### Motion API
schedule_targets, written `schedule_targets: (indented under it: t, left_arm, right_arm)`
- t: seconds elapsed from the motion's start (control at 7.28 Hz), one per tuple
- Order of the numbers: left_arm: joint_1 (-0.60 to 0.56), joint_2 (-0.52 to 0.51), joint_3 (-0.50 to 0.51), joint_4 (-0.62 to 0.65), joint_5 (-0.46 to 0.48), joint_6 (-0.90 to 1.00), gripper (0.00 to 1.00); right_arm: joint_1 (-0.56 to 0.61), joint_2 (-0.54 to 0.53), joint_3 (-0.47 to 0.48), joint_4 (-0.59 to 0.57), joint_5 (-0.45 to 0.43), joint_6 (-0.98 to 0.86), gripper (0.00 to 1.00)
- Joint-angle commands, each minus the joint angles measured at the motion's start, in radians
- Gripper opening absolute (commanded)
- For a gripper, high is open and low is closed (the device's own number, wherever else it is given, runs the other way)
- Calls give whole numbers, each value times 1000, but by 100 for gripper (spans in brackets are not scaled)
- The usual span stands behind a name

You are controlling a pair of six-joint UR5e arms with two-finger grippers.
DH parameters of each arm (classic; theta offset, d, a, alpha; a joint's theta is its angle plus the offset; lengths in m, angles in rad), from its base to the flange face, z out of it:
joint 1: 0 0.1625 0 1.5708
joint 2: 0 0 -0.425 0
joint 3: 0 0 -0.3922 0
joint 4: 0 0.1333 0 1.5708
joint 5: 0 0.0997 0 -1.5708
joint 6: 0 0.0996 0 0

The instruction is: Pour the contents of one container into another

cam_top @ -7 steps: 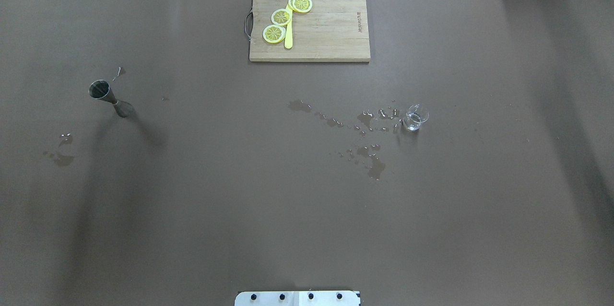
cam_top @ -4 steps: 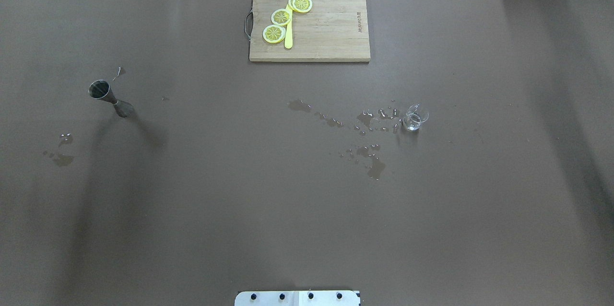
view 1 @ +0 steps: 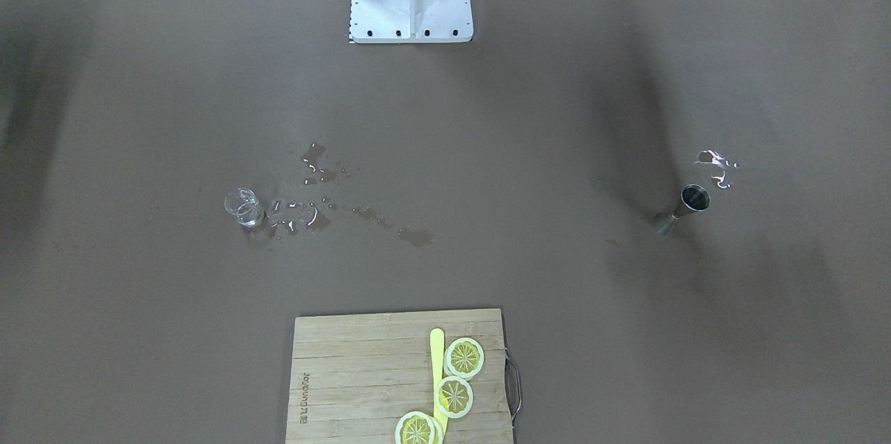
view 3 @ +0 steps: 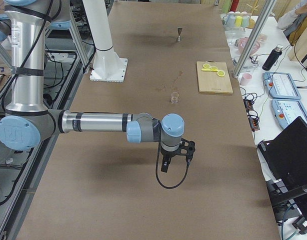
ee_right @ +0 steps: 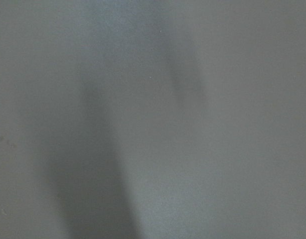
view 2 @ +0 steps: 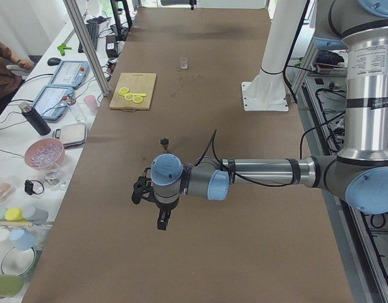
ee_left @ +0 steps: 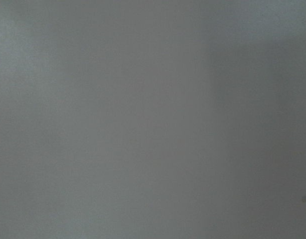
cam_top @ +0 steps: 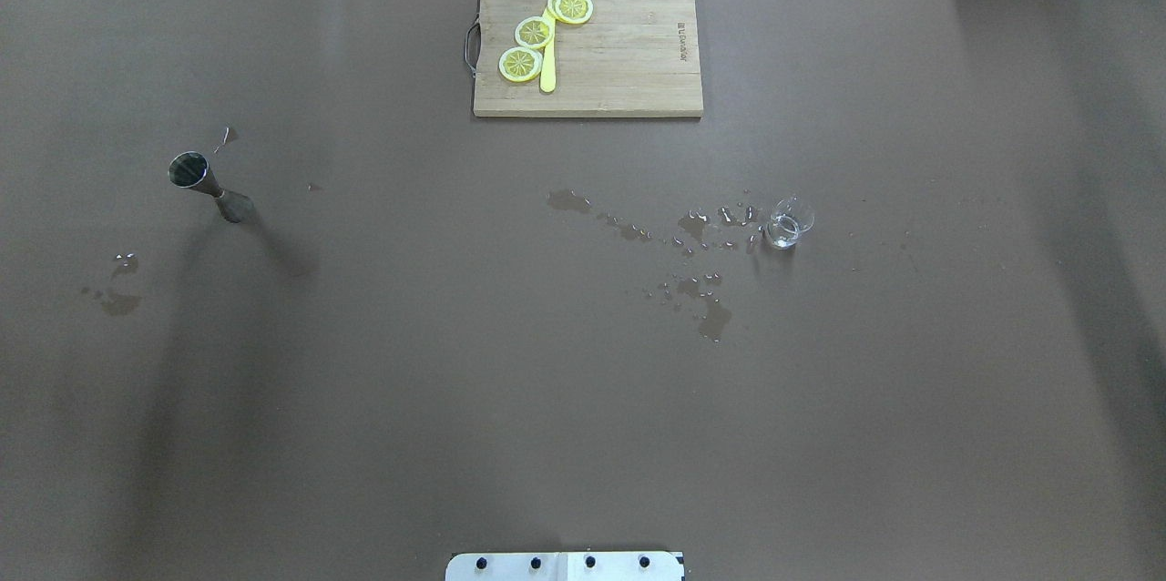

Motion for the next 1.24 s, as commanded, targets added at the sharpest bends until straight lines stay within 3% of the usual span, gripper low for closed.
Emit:
schedule_targets:
  t: [0.0,1.1]
  left_arm:
    - [0,-1,0,0,-3,1,99]
    - [-2,-4,0,0,-4,1,99]
  right_arm:
    - [-1,-39,-14,6,1,2,100]
    - [-4,-45,-8,9,-4,2,100]
